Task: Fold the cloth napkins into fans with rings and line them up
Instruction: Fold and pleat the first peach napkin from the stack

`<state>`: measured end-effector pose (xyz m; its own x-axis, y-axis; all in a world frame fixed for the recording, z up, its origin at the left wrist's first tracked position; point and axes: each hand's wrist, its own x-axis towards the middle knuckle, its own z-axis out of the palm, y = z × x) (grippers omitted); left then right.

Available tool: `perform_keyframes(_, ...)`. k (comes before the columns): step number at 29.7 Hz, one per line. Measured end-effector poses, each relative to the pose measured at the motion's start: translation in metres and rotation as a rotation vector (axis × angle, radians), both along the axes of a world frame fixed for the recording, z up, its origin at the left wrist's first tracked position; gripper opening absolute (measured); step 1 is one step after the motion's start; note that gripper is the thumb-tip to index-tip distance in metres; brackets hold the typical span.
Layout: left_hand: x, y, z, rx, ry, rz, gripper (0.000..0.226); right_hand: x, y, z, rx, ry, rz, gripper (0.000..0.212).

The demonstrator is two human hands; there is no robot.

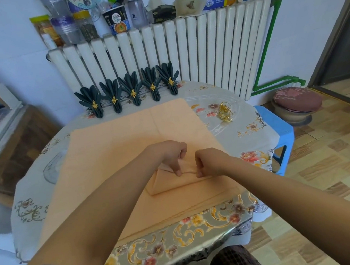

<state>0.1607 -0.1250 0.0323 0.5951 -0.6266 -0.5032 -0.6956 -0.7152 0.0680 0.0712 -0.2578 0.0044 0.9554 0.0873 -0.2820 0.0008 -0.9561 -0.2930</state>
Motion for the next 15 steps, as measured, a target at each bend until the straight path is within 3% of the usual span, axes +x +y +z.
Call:
perform_keyframes(3, -0.002, -0.002, 0.005, 0.094, 0.045, -0.013, 0.051, 0.002, 0.001, 0.004, -0.059, 0.063, -0.003, 0.041)
perform_keyframes(7, -0.004, -0.004, 0.009, 0.132, 0.04, -0.067, 0.034, 0.0, 0.005, 0.004, -0.151, 0.084, 0.075, 0.03)
perform_keyframes(12, -0.011, 0.003, 0.009, 0.075, -0.01, -0.072, 0.033, -0.015, 0.009, -0.004, -0.152, -0.059, 0.1, 0.027)
perform_keyframes(15, -0.019, 0.012, 0.012, 0.201, -0.078, -0.08, 0.036, -0.021, 0.009, -0.002, -0.07, -0.039, 0.089, 0.024)
